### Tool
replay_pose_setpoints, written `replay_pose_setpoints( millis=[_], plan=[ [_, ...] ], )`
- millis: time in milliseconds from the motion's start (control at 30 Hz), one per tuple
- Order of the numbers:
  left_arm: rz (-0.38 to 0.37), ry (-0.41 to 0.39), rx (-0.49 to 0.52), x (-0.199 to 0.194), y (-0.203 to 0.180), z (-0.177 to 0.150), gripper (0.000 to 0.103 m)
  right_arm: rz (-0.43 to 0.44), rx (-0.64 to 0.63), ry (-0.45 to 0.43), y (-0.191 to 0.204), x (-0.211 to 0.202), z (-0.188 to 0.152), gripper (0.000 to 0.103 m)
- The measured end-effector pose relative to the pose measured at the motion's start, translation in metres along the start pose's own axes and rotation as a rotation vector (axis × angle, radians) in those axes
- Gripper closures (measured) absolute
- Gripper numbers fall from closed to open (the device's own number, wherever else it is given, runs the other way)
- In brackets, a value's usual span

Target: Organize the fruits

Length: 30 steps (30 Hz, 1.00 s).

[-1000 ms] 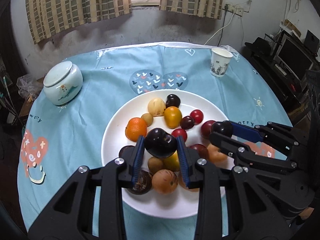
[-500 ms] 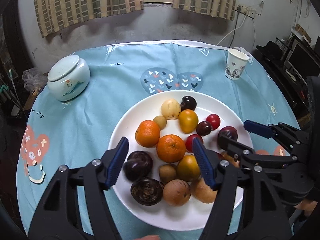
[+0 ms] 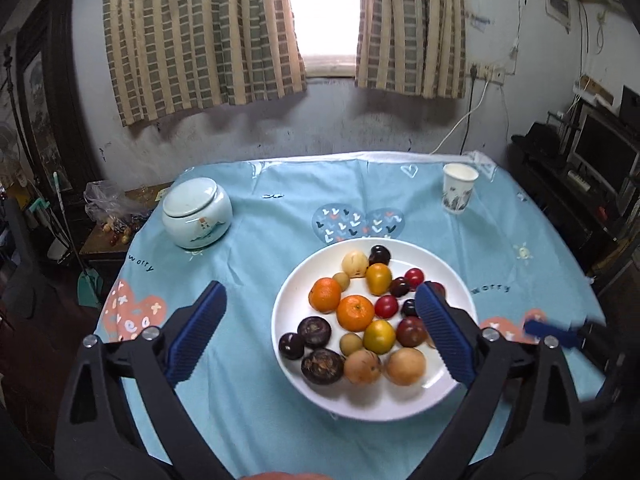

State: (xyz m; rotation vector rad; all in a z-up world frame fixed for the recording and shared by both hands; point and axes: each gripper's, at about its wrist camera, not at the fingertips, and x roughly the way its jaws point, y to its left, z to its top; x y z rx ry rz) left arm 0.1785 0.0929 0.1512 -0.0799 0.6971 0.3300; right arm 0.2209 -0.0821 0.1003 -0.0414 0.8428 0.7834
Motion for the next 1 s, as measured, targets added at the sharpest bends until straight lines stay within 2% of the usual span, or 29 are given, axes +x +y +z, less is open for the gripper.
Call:
replay_pose_setpoints(
  millis=[133, 267, 433, 567, 1000],
  plan=[
    [-0.059, 0.014, -0.022, -0.032, -0.005, -0.017, 0.003, -0.012, -0.021, 0.028, 0.025, -0.023, -0.049, 0.032],
    [-0.080, 0.010, 0.005, -0.055, -0.012, -0.030, 0.003, -0.022, -0.027, 0.056, 0.040, -0.035, -0.072, 0.032],
    [-0.085, 0.010, -0.016, -0.077, -0.013, -0.042, 0.003, -0.032, -0.021, 0.025, 0.048, -0.051, -0.077, 0.032],
    [-0.044, 0.001, -0.031, -0.085, -0.008, -0.043, 0.003, -0.039, -0.033, 0.012, 0.054, -0.057, -0.080, 0.032],
    [-0.032, -0.007, -0.022, -0.093, 0.004, -0.049, 0.003, -0.013, -0.088, 0.021, 0.071, -0.050, -0.074, 0.032]
  ],
)
